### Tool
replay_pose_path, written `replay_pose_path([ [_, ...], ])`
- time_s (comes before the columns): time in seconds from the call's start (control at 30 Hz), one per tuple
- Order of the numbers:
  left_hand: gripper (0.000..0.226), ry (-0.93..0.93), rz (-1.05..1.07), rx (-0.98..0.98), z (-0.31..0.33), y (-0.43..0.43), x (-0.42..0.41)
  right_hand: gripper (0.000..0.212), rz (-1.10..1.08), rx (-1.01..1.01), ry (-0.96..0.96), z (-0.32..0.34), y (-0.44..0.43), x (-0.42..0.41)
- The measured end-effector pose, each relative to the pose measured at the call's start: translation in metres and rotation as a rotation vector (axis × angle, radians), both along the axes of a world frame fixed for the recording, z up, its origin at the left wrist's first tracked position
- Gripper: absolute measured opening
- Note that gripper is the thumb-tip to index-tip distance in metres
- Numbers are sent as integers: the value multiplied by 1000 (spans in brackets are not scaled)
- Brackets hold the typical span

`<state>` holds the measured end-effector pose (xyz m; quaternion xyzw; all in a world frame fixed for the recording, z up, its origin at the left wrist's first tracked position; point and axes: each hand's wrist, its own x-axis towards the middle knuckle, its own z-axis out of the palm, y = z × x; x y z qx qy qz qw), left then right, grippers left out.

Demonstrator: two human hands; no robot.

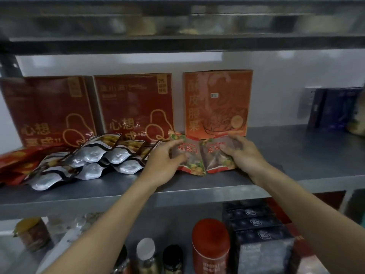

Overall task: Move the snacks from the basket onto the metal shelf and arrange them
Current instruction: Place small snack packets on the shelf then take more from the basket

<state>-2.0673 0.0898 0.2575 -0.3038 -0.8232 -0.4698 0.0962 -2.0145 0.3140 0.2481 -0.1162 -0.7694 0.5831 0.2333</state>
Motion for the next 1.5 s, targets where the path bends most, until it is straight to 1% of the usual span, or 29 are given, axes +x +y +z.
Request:
replay_pose_path([
  [0.13, 43, 80, 69, -135, -3, 6, -4, 59, -1, 19, -17, -4, 4, -2],
  [0.23, 42, 130, 98, -197, -5, 7, -6, 60, -30, 70, -35, -5, 5, -1],
  [0.43, 40, 157, 133, -287, -10, 8, -9, 56, -116, 118, -40, -5, 5, -2],
  [0.5, 41, 132, 148, -323, -11, 7, -8, 55, -120, 124, -42, -5, 5, -2],
  [0.67, 39, 88, 134, -291, -9, 8, -4, 51, -144, 157, -43, -5, 3, 0],
  [0.87, 35, 140, 135, -287, -9, 6, -4, 47, -163, 173, -43, -3, 1, 2],
  [0.93, 35, 181, 137, -251, -6, 5, 0, 50, -194, 261, -39, -1, -2, 7],
  [1.0, 35, 266, 182, -262, -3, 3, 7, 54, -233, 441, 8, 4, -7, 18],
  [1.07, 39, 403, 288, -388, -3, -3, 12, 57, -197, 663, 76, 9, -14, 34],
  [1.1, 46, 457, 350, -468, -3, -7, 16, 58, -150, 768, 101, 11, -16, 41],
  [1.17, 62, 499, 436, -595, -3, -15, 23, 62, -66, 975, 108, 13, -21, 50],
  [1.23, 72, 505, 468, -680, -2, -22, 31, 68, -9, 1137, 70, 16, -26, 54],
  [1.33, 71, 491, 526, -759, -1, -33, 43, 72, 65, 1210, 24, 19, -40, 54],
  [1.43, 66, 491, 600, -766, 2, -49, 56, 73, 131, 1214, 31, 20, -61, 53],
  [1.5, 66, 466, 653, -798, 3, -64, 64, 73, 182, 1212, 33, 21, -78, 52],
])
